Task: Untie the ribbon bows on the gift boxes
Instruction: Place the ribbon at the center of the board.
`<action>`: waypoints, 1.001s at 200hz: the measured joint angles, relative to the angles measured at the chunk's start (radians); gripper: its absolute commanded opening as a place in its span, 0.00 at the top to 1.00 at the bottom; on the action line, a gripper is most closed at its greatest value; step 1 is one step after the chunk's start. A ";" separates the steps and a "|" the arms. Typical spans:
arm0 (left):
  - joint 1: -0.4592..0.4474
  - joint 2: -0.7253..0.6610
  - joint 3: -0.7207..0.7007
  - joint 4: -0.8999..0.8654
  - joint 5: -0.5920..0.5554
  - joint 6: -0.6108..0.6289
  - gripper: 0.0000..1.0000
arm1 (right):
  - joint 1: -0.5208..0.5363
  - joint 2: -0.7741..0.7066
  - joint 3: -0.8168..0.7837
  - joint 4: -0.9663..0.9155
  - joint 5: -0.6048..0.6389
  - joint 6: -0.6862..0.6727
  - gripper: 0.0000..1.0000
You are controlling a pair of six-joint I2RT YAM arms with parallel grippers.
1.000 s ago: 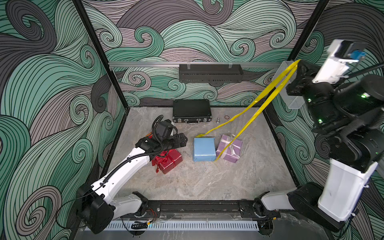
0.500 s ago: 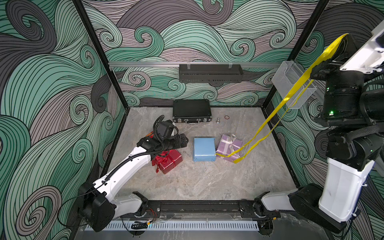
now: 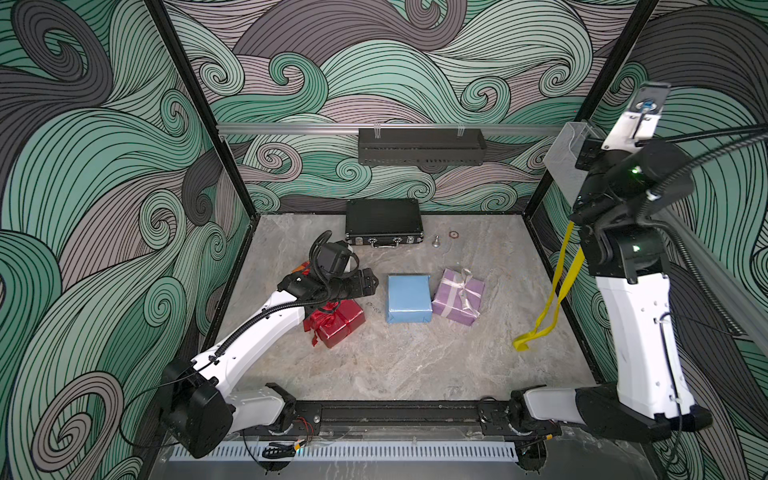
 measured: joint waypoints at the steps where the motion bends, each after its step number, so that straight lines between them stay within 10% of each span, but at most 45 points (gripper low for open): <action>1: 0.000 0.000 0.000 0.000 0.000 0.000 0.09 | -0.006 0.002 -0.009 -0.008 -0.003 0.013 1.00; 143: -0.008 0.037 0.014 -0.017 0.026 0.012 0.07 | -0.161 0.453 -0.216 -0.286 -0.401 0.618 1.00; 174: -0.014 0.058 0.032 -0.035 0.040 0.027 0.06 | -0.167 0.607 -0.185 -0.372 -0.514 0.696 0.46; 200: -0.020 0.065 0.048 -0.039 0.052 0.035 0.05 | -0.186 0.678 -0.190 -0.419 -0.658 0.774 0.27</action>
